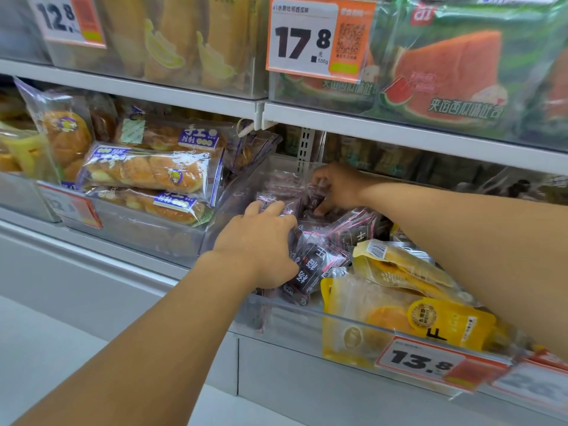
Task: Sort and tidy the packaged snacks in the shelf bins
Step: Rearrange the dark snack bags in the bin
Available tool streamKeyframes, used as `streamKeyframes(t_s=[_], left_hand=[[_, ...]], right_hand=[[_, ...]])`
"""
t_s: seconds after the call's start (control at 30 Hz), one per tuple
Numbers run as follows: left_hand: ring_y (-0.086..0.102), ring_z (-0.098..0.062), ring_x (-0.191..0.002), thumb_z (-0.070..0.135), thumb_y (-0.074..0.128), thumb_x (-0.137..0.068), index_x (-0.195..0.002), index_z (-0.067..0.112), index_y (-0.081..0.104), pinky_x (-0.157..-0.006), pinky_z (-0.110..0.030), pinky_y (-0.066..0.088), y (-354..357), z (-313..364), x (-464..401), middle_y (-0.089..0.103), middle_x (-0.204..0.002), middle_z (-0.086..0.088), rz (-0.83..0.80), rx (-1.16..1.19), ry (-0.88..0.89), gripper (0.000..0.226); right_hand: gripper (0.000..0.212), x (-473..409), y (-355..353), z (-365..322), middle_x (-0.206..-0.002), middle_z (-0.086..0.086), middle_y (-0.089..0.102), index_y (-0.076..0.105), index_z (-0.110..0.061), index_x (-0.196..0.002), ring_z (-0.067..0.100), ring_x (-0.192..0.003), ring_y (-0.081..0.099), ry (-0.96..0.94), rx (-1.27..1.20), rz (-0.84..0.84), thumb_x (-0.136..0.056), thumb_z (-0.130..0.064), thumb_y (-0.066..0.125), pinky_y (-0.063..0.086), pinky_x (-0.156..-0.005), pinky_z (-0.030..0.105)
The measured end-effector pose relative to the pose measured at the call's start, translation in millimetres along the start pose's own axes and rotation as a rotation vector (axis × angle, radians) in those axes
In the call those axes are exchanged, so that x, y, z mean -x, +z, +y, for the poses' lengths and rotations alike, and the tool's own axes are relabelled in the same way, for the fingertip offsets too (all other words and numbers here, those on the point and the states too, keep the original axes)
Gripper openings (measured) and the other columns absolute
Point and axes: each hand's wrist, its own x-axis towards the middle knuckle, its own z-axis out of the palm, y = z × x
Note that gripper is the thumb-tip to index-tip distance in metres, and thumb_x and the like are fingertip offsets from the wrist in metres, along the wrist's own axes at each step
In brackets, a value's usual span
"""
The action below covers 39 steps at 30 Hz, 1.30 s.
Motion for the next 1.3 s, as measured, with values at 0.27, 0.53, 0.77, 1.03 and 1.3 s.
streamKeyframes(t_s=[0.27,0.53,0.77,1.03,1.3], left_hand=[[0.011,-0.029,-0.151,0.051,0.062,-0.087,-0.146,0.027,0.038,-0.120,-0.047,0.021,0.1,3.3,3.5,0.020,-0.162,-0.003,0.081,-0.077,0.053,0.068],[0.032,-0.021,-0.141,0.067,0.048,-0.091,-0.147,0.025,0.039,-0.116,-0.044,0.026,-0.5,13.5,-1.2,0.043,-0.149,0.005,-0.022,-0.117,0.175,0.071],[0.022,-0.021,-0.145,0.061,0.052,-0.092,-0.151,0.031,0.036,-0.117,-0.048,0.020,-1.7,14.4,-4.8,0.036,-0.154,0.008,-0.093,-0.150,0.192,0.068],[0.037,-0.027,-0.131,0.048,0.061,-0.091,-0.136,0.024,0.041,-0.110,-0.054,0.025,1.2,27.2,-5.3,0.059,-0.123,0.000,-0.093,-0.105,0.143,0.055],[0.048,-0.026,-0.115,0.058,0.074,-0.080,-0.122,0.020,0.043,-0.114,-0.047,0.026,3.5,26.4,-8.0,0.052,-0.096,0.002,-0.013,0.052,0.034,0.064]], right_hand=[[0.033,22.8,-20.1,-16.6,-0.092,0.007,0.060,0.062,-0.005,-0.107,0.022,-0.081,0.059,0.189,0.246,-0.086,-0.097,-0.036,0.062,0.047,-0.070,0.030],[0.056,34.6,-25.1,-16.8,-0.115,0.004,0.066,0.067,-0.014,-0.123,0.023,-0.101,0.064,0.100,0.373,-0.245,-0.082,-0.050,0.076,0.053,-0.081,0.031],[0.057,28.5,-11.7,-26.9,-0.096,-0.002,0.064,0.065,-0.013,-0.120,0.018,-0.089,0.059,0.008,0.411,-0.374,-0.083,-0.056,0.071,0.050,-0.076,0.029],[0.045,23.6,-12.5,-40.4,-0.101,-0.001,0.059,0.063,-0.016,-0.117,0.022,-0.100,0.057,0.041,0.594,-0.490,-0.093,-0.054,0.061,0.045,-0.082,0.032],[0.034,31.7,-7.0,-19.6,-0.071,0.000,0.054,0.056,-0.018,-0.072,0.020,-0.068,0.047,-0.077,0.279,-0.262,-0.077,-0.038,0.083,0.036,-0.057,0.027]])
